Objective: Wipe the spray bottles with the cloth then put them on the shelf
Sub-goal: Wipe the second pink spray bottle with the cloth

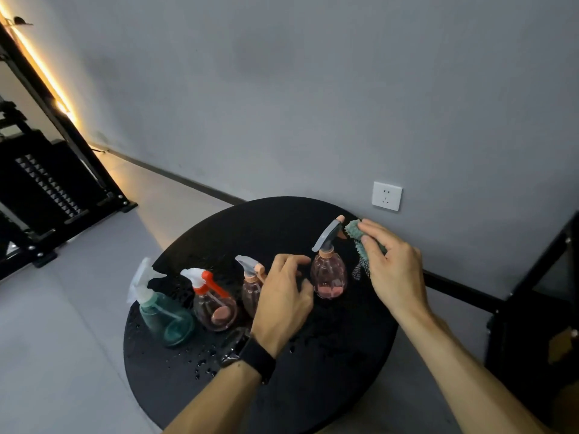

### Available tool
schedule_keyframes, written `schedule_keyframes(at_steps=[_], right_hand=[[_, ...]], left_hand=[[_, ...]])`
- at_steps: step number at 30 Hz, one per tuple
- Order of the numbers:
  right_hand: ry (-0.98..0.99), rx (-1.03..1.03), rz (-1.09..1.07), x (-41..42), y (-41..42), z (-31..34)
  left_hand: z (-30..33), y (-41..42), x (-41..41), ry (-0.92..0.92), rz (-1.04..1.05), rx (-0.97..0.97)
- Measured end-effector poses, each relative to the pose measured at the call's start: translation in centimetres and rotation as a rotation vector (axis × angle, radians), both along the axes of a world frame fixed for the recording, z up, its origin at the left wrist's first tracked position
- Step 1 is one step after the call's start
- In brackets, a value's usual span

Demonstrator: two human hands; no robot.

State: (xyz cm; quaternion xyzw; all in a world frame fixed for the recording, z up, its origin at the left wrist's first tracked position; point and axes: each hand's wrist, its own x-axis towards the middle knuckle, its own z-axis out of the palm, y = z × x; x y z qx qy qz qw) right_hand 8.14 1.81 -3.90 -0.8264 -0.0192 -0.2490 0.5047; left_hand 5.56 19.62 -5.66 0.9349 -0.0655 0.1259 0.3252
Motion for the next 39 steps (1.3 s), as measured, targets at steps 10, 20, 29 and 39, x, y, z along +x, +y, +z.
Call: schedule_keyframes(at_steps=[10, 20, 29, 39], right_hand=[[0.025, 0.021, -0.038, 2.1, -1.5, -0.3], [0.051, 0.014, -0.033, 4.0, -1.4, -1.1], [0.089, 0.026, 0.005, 4.1, -0.7, -0.7], [0.062, 0.296, 0.068, 2.4, 1.6, 1.5]], left_hand=[[-5.7, -2.6, 6.5, 0.427, 0.048, -0.284], [-7.0, -3.3, 10.7, 0.373, 0.004, -0.319], [-5.5, -3.0, 9.1, 0.373, -0.023, -0.439], [3.0, 0.1, 4.5, 0.331, -0.130, -0.961]])
